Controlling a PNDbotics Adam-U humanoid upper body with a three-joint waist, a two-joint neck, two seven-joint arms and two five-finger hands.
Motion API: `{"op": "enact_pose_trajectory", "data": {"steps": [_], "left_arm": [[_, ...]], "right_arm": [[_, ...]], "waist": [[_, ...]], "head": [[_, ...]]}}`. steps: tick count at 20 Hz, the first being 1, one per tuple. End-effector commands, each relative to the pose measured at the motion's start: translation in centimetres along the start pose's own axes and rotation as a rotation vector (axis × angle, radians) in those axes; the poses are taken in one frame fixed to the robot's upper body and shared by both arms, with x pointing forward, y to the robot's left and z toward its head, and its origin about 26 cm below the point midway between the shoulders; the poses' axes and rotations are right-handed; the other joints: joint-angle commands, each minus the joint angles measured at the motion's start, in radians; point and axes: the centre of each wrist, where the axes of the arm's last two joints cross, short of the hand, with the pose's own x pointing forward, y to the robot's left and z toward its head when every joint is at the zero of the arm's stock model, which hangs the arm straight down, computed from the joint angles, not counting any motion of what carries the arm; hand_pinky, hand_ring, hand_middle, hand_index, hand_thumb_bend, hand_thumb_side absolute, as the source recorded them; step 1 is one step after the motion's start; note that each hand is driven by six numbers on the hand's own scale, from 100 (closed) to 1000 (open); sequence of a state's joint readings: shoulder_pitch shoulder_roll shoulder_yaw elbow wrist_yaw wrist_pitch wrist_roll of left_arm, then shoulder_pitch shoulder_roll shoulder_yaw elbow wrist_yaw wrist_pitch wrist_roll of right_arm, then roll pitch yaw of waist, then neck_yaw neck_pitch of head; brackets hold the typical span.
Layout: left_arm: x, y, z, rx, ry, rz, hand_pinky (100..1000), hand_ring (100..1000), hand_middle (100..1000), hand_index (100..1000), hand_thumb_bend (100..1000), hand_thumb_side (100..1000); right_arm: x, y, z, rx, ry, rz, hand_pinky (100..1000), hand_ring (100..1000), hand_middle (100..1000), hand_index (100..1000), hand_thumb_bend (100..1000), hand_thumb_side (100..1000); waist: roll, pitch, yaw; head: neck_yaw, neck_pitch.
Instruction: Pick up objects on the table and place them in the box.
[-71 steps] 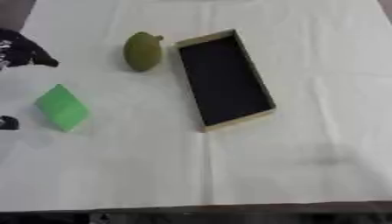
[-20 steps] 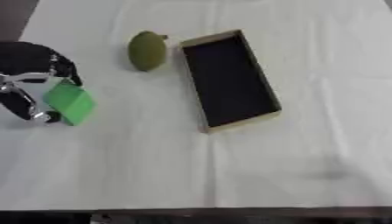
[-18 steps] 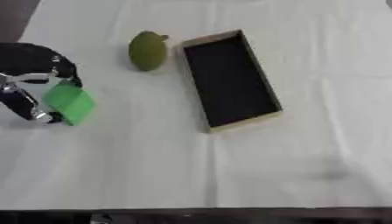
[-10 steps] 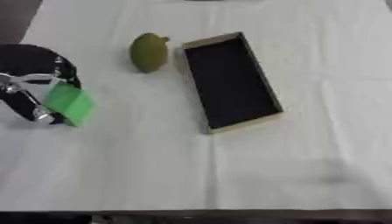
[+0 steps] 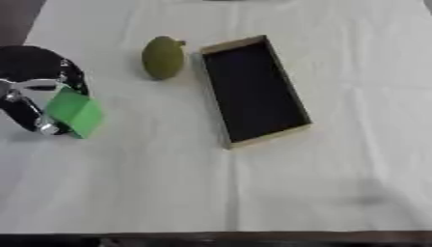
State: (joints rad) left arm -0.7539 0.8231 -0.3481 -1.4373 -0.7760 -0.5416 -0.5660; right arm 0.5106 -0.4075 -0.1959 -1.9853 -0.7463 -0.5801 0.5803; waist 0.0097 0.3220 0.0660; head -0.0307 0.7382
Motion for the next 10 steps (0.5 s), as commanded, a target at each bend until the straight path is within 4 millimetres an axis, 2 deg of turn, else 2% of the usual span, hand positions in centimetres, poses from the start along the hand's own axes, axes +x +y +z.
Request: {"op": "enact_pose_trajectory", "data": {"steps": [1, 6, 10], "left_arm": [[0.1, 3.5, 1.2, 0.000, -0.083, -0.115, 732, 635, 472, 637, 310, 282], [1.6, 8.1, 0.2, 0.111, -0.157, -0.171, 725, 625, 468, 634, 291, 266], [3.1, 11.6, -2.3, 0.183, -0.261, -0.171, 722, 620, 464, 634, 205, 240]], "right_arm": [[0.5, -0.2, -0.2, 0.339, -0.245, 0.231, 1000, 1000, 628, 1000, 100, 470], [0.6, -0.4, -0.4, 0.335, -0.256, 0.219, 1000, 1000, 630, 997, 100, 470], [0.7, -0.6, -0.5, 0.336, -0.260, 0.215, 1000, 1000, 631, 997, 100, 480]], "waist": [[0.001, -0.016, 0.003], [0.001, -0.022, 0.007], [0.001, -0.027, 0.009]], "head": [[-0.007, -0.005], [-0.023, 0.004], [-0.044, 0.007]]}}
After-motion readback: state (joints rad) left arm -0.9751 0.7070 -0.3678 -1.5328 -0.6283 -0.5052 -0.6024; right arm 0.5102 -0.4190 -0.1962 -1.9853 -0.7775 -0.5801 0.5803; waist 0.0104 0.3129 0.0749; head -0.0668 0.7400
